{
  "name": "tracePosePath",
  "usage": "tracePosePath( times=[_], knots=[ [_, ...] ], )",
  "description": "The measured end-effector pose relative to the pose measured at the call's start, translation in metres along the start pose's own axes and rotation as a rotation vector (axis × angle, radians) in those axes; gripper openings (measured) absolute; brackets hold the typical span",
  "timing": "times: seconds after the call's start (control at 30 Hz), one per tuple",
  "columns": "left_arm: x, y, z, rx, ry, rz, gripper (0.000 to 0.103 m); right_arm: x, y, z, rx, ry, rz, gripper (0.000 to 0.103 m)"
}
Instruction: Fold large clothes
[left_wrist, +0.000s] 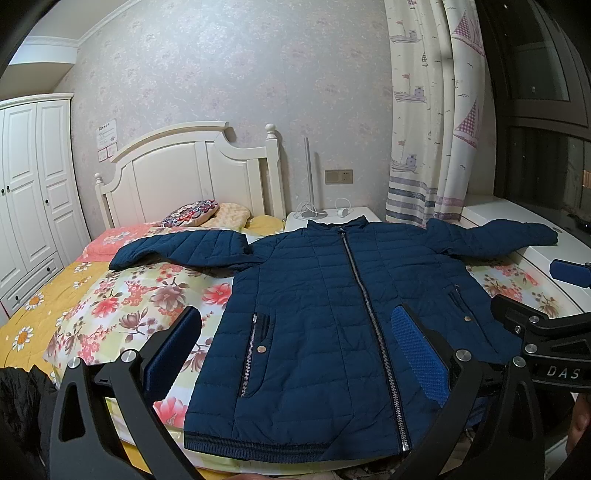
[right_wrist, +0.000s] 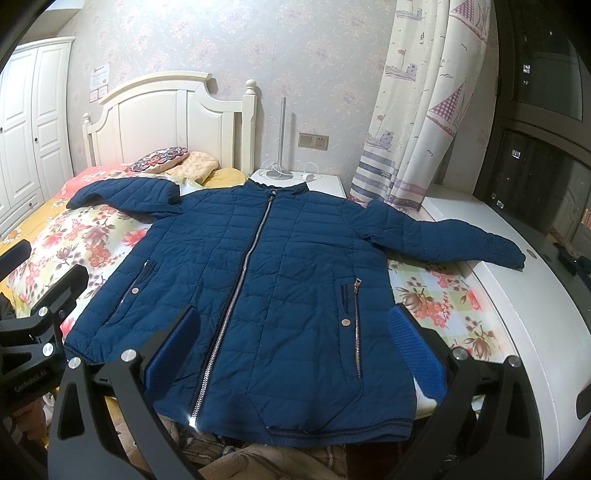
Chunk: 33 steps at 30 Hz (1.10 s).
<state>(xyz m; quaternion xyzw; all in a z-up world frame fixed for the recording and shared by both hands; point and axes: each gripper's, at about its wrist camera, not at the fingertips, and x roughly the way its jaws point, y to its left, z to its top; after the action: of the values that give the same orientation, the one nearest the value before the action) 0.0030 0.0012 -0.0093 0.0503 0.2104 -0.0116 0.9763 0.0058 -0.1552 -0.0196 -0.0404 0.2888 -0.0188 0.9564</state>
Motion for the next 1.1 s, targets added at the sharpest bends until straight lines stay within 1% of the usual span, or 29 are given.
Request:
tracePosePath(
  times=[1.03, 1.1],
  knots=[
    [0.0024, 0.0005, -0.0001, -0.001, 0.004, -0.002, 0.099, 0.0034, 0.0035, -0.0007, 0.000, 0.004, 0.003, 0.101],
    [-0.0001, 0.0022, -0.0065, -0.001, 0.005, -0.002, 0.099, 0.0026, 0.0087, -0.0028, -0.001, 0.006, 0.005, 0.101]
  ],
)
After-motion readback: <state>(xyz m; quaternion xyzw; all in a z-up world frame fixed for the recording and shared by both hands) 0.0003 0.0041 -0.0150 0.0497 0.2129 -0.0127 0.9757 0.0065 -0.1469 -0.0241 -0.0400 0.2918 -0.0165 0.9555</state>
